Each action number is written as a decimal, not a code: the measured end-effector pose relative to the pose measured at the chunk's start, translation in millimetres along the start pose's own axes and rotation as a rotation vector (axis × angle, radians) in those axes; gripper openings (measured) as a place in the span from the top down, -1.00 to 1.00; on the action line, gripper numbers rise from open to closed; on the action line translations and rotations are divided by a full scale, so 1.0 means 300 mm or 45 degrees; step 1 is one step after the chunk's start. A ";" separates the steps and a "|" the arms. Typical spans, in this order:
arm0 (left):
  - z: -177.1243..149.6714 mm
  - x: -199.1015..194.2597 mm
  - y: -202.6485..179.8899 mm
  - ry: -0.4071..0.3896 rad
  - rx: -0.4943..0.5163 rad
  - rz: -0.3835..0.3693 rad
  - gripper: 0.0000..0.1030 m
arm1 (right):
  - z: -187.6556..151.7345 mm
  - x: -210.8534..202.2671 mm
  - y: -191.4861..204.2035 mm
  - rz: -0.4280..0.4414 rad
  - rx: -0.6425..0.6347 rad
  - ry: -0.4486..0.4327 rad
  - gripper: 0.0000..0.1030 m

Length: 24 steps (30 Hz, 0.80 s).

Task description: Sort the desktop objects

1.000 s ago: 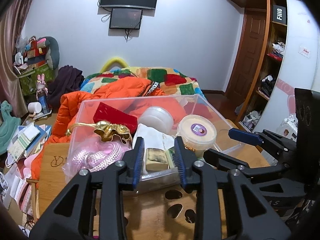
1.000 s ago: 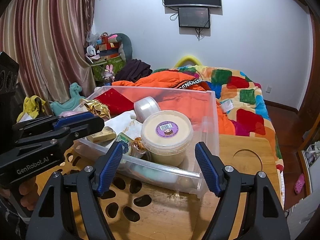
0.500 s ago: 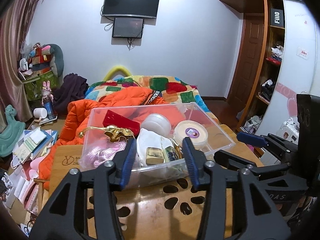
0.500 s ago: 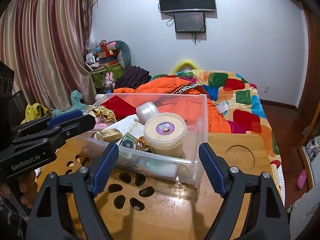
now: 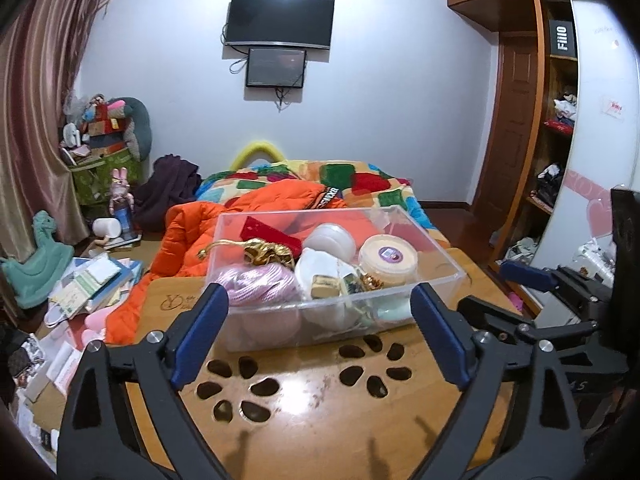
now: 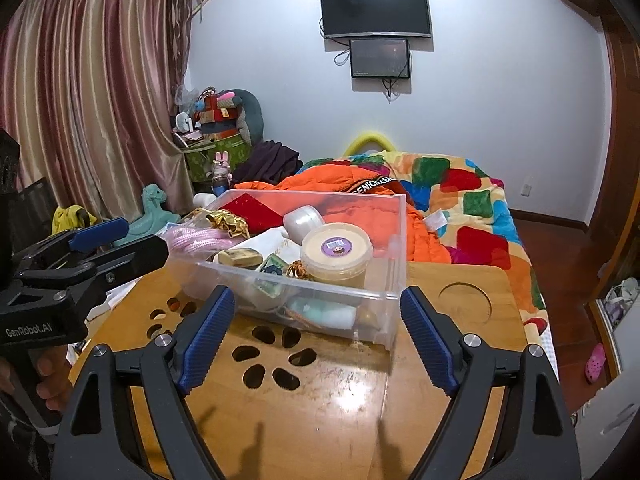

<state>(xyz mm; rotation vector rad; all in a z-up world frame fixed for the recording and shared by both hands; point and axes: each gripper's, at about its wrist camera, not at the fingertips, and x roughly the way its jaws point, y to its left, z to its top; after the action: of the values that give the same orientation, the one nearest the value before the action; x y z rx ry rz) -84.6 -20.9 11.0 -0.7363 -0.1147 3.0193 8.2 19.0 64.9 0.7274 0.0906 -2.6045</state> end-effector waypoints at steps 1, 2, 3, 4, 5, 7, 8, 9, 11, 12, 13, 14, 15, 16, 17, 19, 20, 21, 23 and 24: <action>-0.007 -0.005 0.000 0.000 0.001 0.007 -0.84 | -0.004 -0.006 0.002 -0.003 -0.003 -0.002 -0.64; -0.018 -0.013 -0.003 0.003 0.004 0.020 -0.85 | -0.009 -0.016 0.005 -0.012 -0.011 -0.008 -0.67; -0.024 -0.017 -0.005 0.005 0.006 0.032 -0.85 | -0.014 -0.025 0.009 -0.020 -0.017 -0.014 -0.77; -0.032 -0.022 -0.007 0.005 0.008 0.043 -0.85 | -0.020 -0.038 0.013 -0.033 -0.026 -0.027 -0.87; -0.042 -0.030 -0.010 0.006 0.010 0.057 -0.86 | -0.027 -0.053 0.017 -0.046 -0.035 -0.045 -0.91; -0.053 -0.040 -0.010 0.007 0.006 0.072 -0.87 | -0.035 -0.076 0.021 -0.055 -0.050 -0.071 -0.98; -0.063 -0.046 -0.013 0.011 0.003 0.079 -0.88 | -0.042 -0.087 0.025 -0.056 -0.059 -0.078 -0.98; -0.069 -0.051 -0.015 0.013 0.002 0.083 -0.88 | -0.048 -0.096 0.027 -0.060 -0.064 -0.081 -0.98; -0.086 -0.063 -0.024 0.018 0.000 0.099 -0.89 | -0.056 -0.106 0.030 -0.067 -0.065 -0.085 -0.98; -0.093 -0.066 -0.027 0.022 0.001 0.102 -0.89 | -0.060 -0.111 0.030 -0.066 -0.062 -0.087 -0.98; -0.101 -0.068 -0.030 0.025 0.002 0.104 -0.90 | -0.065 -0.116 0.029 -0.063 -0.057 -0.087 -0.98; -0.111 -0.073 -0.034 0.028 0.002 0.104 -0.91 | -0.072 -0.121 0.026 -0.060 -0.050 -0.087 -0.98; -0.120 -0.076 -0.039 0.031 0.002 0.103 -0.91 | -0.075 -0.123 0.026 -0.060 -0.046 -0.087 -0.99; -0.124 -0.079 -0.039 0.034 0.002 0.103 -0.91 | -0.081 -0.126 0.025 -0.060 -0.041 -0.088 -0.99; -0.131 -0.081 -0.043 0.041 0.002 0.105 -0.91 | -0.087 -0.129 0.024 -0.059 -0.037 -0.085 -0.99; -0.141 -0.085 -0.047 0.048 0.002 0.107 -0.91 | -0.095 -0.131 0.023 -0.060 -0.031 -0.081 -0.99; -0.145 -0.086 -0.049 0.050 0.001 0.111 -0.91 | -0.098 -0.133 0.023 -0.060 -0.028 -0.081 -0.99; -0.146 -0.087 -0.050 0.051 -0.001 0.112 -0.91 | -0.101 -0.135 0.024 -0.059 -0.028 -0.080 -0.99; -0.146 -0.091 -0.050 0.050 -0.005 0.116 -0.91 | -0.103 -0.137 0.028 -0.059 -0.031 -0.079 -0.99; -0.146 -0.093 -0.051 0.049 -0.006 0.118 -0.91 | -0.105 -0.139 0.029 -0.059 -0.032 -0.080 -0.99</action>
<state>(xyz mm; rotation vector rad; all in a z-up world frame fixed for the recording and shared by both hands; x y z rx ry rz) -39.5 -4.3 -13.9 -0.8222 -0.0892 3.0910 59.0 32.7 59.6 0.6416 0.1227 -2.6625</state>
